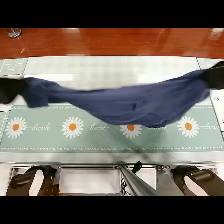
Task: Fold the shirts.
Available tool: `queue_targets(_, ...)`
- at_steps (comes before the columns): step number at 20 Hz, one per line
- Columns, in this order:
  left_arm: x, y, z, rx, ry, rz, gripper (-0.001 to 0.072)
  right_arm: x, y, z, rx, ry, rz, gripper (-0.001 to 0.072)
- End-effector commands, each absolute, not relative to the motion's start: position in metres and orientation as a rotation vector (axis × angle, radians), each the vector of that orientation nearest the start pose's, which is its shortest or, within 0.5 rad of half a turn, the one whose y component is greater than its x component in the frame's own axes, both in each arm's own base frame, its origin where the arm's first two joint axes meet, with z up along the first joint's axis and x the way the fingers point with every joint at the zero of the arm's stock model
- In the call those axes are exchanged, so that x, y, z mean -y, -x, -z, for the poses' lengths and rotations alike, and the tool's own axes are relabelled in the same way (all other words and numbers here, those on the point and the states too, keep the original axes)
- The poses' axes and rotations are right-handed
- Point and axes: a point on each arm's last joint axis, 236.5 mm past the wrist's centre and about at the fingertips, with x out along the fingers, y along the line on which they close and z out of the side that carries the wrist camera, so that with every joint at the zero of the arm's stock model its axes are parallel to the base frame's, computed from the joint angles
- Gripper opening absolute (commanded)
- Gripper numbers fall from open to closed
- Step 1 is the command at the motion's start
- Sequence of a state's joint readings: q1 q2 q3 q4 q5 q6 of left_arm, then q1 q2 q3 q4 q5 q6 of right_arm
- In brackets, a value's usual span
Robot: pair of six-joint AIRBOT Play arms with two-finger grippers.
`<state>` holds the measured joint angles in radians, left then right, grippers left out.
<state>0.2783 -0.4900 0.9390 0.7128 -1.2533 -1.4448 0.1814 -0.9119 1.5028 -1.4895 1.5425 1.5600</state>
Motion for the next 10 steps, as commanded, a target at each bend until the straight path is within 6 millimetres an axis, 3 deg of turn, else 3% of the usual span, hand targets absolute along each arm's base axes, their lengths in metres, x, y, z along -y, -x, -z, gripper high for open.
queue_targets(1,0.115,-0.247,-0.146,-0.851,0.710,0.446,0.0022,-0.098,-0.333,-0.164,-1.069,0.038,-0.314,0.0023)
queue_targets(3,0.117,-0.241,-0.116,-0.914,0.734,0.438,0.0022,-0.094,-0.355,-0.130,-1.111,0.061,-0.289,0.0023)
queue_targets(6,0.114,-0.240,-0.082,-0.947,0.745,0.415,0.0022,-0.099,-0.371,-0.083,-1.203,0.053,-0.285,0.0023)
queue_targets(10,0.095,-0.256,-0.037,-0.927,0.824,0.279,0.0022,-0.112,-0.387,-0.041,-1.276,0.009,-0.304,0.0023)
